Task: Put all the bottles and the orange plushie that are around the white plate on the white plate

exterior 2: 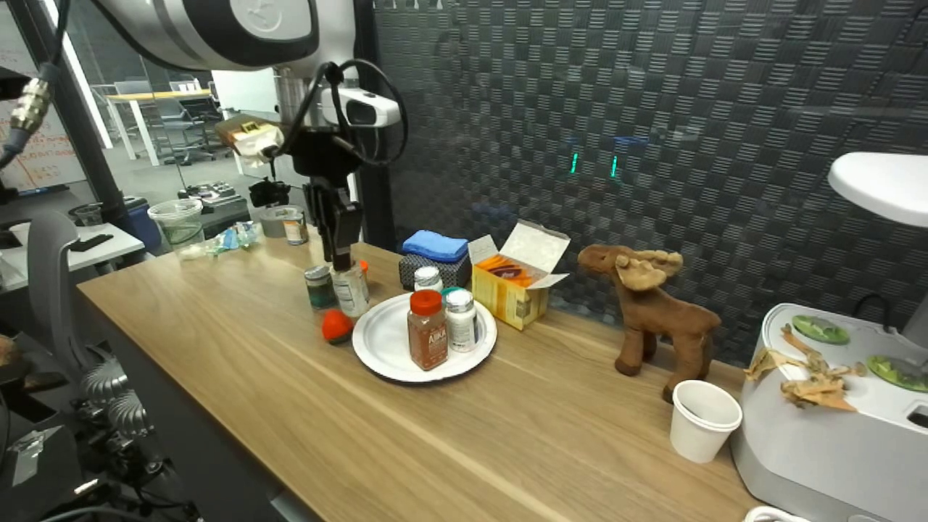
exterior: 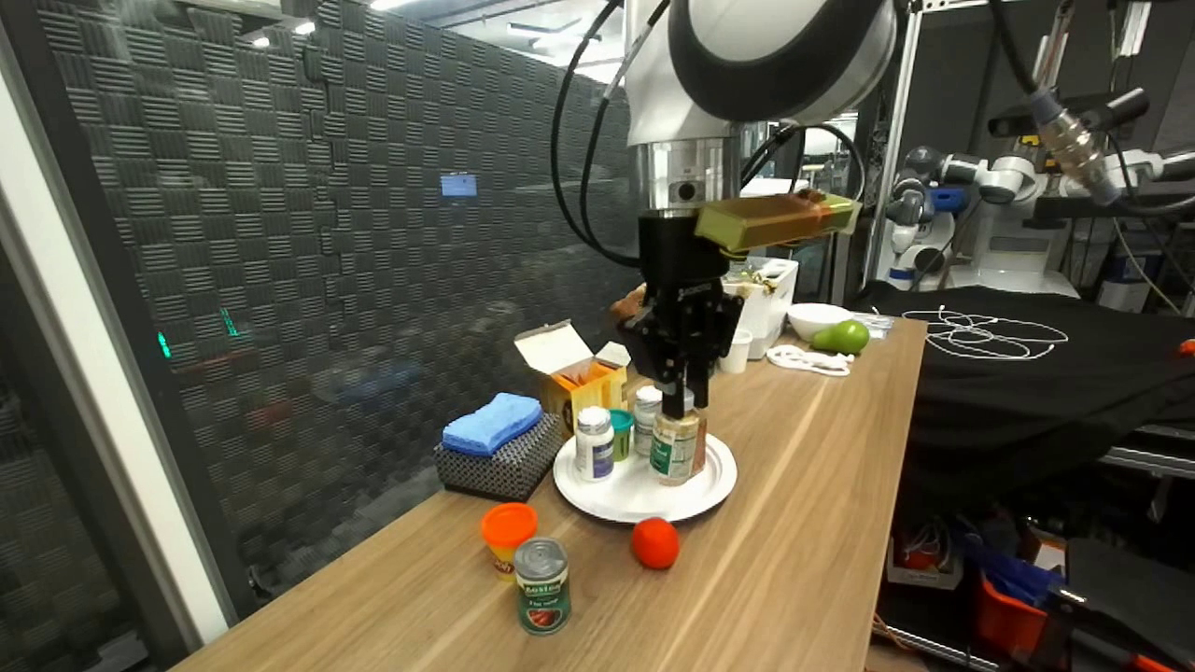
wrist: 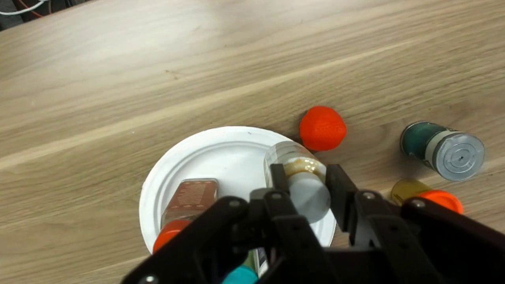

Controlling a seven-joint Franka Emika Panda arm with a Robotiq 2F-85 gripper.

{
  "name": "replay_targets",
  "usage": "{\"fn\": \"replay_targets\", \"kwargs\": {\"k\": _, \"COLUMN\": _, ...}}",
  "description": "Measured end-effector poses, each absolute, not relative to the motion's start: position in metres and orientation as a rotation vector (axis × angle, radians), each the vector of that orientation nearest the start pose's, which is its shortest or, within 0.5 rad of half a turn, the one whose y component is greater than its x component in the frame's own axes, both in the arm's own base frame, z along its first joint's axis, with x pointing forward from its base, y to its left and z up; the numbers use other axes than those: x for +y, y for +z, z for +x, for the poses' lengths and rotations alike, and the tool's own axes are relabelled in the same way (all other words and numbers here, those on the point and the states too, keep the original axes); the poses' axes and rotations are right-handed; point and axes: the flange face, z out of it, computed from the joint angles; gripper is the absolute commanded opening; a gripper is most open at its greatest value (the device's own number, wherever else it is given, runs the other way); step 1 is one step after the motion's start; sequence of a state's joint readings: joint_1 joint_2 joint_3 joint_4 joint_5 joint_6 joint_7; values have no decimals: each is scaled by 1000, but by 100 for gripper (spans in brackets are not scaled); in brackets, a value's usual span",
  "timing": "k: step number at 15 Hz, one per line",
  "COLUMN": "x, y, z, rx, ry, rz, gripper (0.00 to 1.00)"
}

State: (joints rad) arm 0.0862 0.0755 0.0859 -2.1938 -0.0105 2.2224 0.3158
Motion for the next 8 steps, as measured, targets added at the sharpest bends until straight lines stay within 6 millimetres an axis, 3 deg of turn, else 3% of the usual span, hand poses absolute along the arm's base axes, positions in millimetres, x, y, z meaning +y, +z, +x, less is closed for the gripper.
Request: {"fn": "replay_targets", "kwargs": {"k": 8, "x": 79, "y": 303, "z": 580, "rx": 262, "ry": 165, "rz": -3164, "gripper": 16}}
